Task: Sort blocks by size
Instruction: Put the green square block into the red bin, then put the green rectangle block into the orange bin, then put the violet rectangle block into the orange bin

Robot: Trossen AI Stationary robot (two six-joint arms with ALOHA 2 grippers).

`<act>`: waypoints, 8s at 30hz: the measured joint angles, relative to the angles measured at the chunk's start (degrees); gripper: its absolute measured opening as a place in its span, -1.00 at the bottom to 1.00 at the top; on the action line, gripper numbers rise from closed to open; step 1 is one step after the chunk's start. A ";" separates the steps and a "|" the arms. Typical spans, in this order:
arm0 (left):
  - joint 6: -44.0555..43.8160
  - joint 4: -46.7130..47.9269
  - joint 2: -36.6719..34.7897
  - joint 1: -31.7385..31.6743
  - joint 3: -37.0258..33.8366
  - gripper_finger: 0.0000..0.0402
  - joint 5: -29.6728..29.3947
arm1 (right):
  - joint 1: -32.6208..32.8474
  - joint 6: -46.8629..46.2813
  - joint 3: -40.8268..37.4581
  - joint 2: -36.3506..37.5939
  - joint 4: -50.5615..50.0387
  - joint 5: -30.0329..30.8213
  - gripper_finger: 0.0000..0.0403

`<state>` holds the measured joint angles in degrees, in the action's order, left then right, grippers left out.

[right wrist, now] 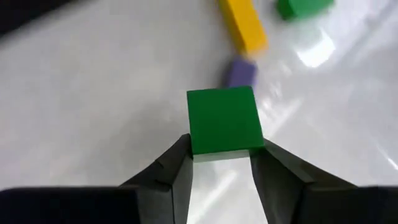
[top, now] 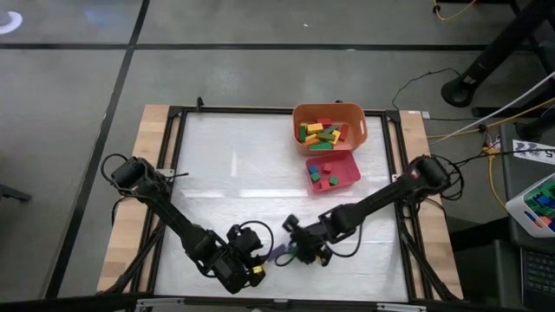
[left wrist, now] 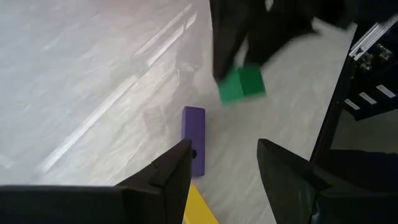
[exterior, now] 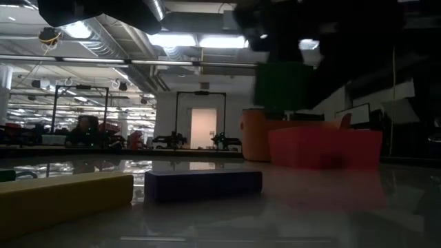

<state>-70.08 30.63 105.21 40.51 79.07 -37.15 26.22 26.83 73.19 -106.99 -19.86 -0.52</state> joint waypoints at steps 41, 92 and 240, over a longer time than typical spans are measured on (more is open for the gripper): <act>4.44 0.22 0.04 0.42 0.00 -0.16 16.77 | -33.55 -13.53 -0.17 10.39 -44.59 22.67 -0.27; 35.65 17.00 4.91 2.38 -0.04 -0.16 18.43 | -33.38 -25.40 -0.19 10.37 -41.68 26.45 0.26; 28.52 -10.64 2.59 -16.59 0.02 0.15 16.85 | -33.40 -24.86 -72.69 76.28 47.79 -16.59 0.28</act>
<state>-41.57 19.99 107.80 23.92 79.09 -20.30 -7.18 1.97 0.49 -30.71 27.93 -17.11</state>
